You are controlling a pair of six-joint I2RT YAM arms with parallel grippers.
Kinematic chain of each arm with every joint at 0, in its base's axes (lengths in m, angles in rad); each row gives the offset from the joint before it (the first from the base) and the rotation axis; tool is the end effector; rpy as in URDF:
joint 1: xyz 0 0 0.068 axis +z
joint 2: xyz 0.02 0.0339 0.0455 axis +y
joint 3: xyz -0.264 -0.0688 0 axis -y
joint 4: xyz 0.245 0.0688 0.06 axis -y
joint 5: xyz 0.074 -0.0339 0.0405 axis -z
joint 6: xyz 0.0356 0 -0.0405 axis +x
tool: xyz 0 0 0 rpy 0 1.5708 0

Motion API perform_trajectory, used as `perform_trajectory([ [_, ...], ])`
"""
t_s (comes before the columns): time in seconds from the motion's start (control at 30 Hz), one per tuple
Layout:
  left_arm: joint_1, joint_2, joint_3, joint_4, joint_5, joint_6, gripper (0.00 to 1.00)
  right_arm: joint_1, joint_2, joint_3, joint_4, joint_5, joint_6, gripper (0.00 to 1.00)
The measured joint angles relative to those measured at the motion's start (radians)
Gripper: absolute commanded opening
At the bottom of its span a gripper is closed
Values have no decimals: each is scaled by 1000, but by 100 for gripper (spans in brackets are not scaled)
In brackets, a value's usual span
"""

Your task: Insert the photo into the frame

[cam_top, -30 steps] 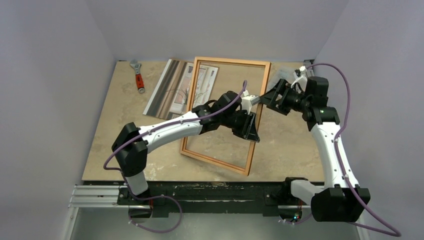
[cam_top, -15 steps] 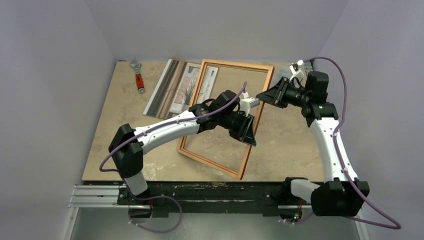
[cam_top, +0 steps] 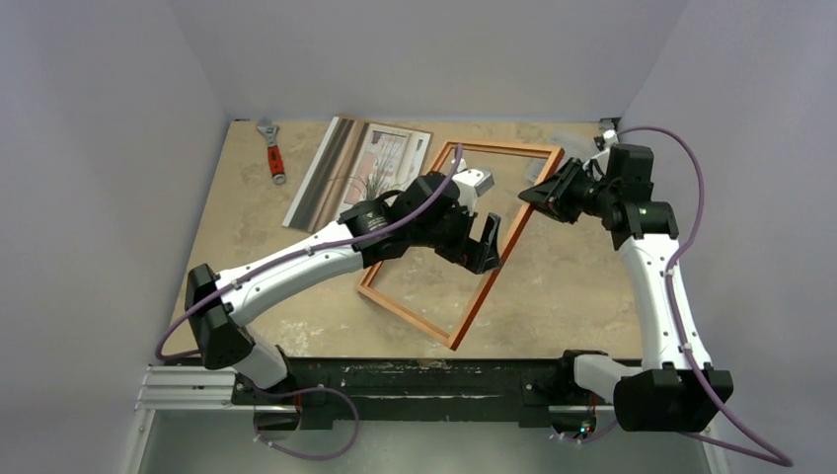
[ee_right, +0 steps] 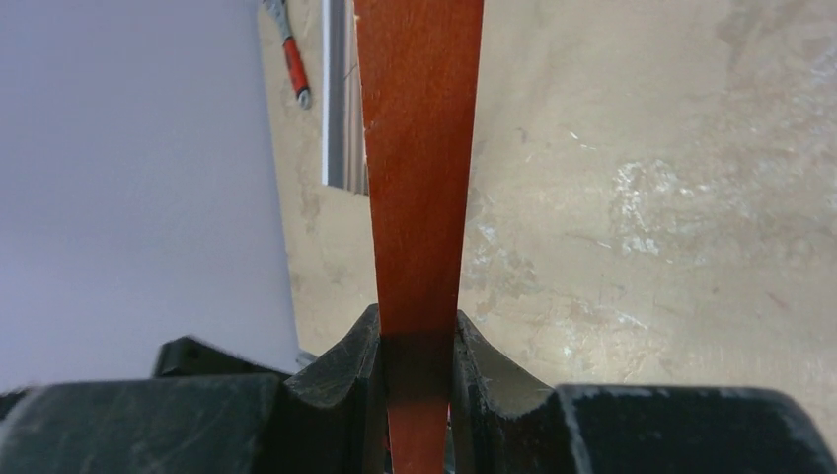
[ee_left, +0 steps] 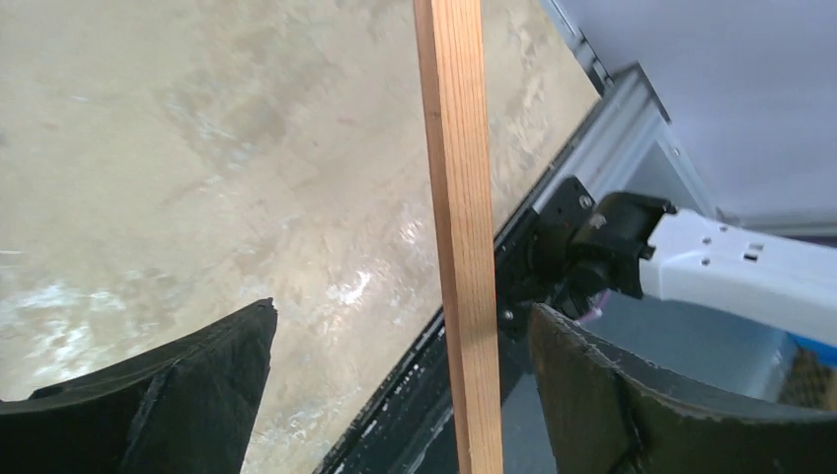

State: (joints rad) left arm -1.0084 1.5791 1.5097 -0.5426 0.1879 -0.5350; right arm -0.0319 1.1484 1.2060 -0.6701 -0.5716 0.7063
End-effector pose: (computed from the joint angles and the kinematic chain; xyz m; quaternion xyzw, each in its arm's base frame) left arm 0.1863 -0.3081 0.3578 0.2492 0.8486 -0.3799 0.2711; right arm 0.2385 0.0117 0.3685 0.1859 0.8409 0.3824 0.3346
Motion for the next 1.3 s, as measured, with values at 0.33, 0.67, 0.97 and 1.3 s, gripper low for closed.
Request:
perform_trajectory([
  [0.33,-207,46,277,-190,-467,112,92,0,-2,82,-167,162,96,0],
  [0.67,-328,320,438,-321,-739,240,86,0,13,91,-182,162,109,0],
  [0.97,-354,406,518,-430,-969,259,75,-1,21,91,-183,162,116,0],
  [1.3,-376,406,534,-449,-1091,264,35,0,21,87,-178,154,128,0],
])
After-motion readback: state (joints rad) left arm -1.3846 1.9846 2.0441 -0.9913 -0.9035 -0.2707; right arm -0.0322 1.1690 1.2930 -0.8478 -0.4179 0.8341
